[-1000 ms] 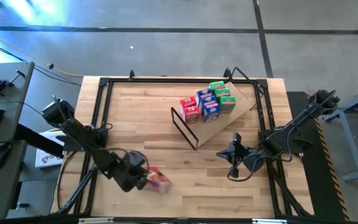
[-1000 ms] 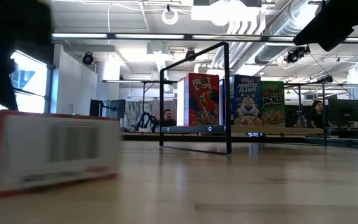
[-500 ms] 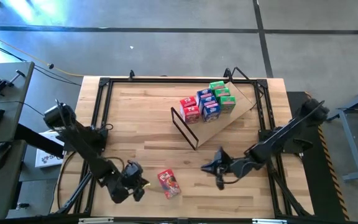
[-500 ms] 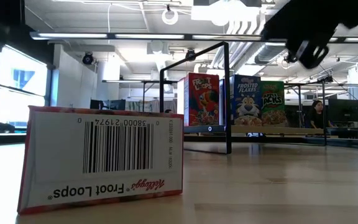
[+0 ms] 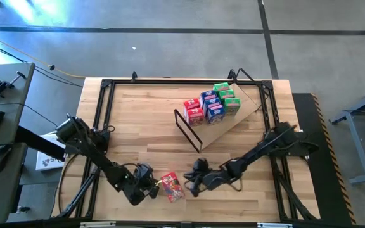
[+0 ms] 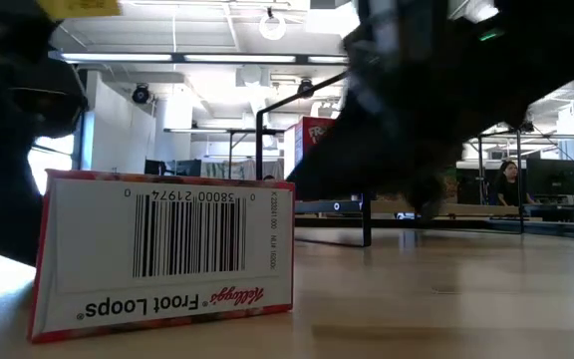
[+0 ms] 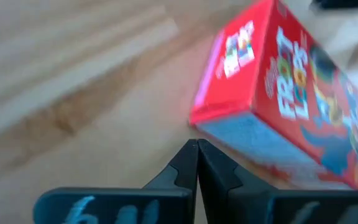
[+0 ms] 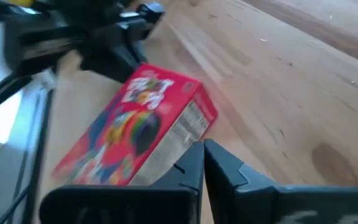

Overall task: Stack cereal on shelf
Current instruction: Put the red cereal box on the shelf aligned with the other red cereal boxes

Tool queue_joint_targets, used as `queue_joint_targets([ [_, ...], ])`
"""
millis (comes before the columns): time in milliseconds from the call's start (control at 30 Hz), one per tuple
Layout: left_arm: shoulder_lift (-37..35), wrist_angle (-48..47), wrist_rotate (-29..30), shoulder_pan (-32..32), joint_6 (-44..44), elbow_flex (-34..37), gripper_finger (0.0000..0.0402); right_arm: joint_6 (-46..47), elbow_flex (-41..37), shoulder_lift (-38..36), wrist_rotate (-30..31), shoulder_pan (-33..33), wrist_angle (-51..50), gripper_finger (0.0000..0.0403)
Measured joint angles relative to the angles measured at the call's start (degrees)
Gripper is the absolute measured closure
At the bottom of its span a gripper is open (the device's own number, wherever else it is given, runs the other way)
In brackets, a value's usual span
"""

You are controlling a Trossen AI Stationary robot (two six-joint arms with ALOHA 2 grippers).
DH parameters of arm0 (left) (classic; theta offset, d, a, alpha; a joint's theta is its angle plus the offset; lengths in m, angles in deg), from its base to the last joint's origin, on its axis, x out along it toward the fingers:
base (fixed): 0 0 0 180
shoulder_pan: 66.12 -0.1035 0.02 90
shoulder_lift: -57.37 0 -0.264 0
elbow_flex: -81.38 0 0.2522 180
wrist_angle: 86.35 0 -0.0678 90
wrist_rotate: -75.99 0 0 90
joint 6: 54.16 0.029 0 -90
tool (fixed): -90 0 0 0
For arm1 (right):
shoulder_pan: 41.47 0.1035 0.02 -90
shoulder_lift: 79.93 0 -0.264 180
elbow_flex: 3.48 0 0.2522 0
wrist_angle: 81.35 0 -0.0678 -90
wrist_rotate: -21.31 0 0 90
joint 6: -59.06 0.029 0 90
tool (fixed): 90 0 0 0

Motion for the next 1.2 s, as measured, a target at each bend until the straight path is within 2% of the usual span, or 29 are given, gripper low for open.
queue_joint_targets([
  [267,0.15,2.02,3.78,-2.0,3.91,0.13,0.0399,3.67,11.18,7.8,1.67,-2.88,-9.33,0.0401],
  [433,0.15,6.0,5.74,-2.63,8.49,0.13,0.0399,-0.45,12.9,7.82,2.56,-2.94,-8.87,0.0402],
  [633,0.13,6.64,7.42,-2.91,10.07,0.13,0.0399,-4.47,12.88,7.65,2.76,-2.78,-5.7,0.0403],
  [733,-0.91,6.51,6.13,-2.84,11.61,0.13,0.0399,-4.92,12.84,7.65,2.5,-2.78,-6.68,0.0403],
  [933,-4.09,6.4,-1.34,3.16,13.0,0.11,0.0399,-4.61,12.82,7.63,-0.32,-3.31,-9.48,0.0403],
  [1100,-2.84,6.79,-0.57,7.49,5.31,0.13,0.0399,-4.61,12.82,7.61,-2.19,-3.87,-9.59,0.0403],
  [1200,-1.25,9.81,0.73,8.02,4.55,0.13,0.0399,-4.62,12.82,7.61,-2.52,-4.07,-9.59,0.0403],
])
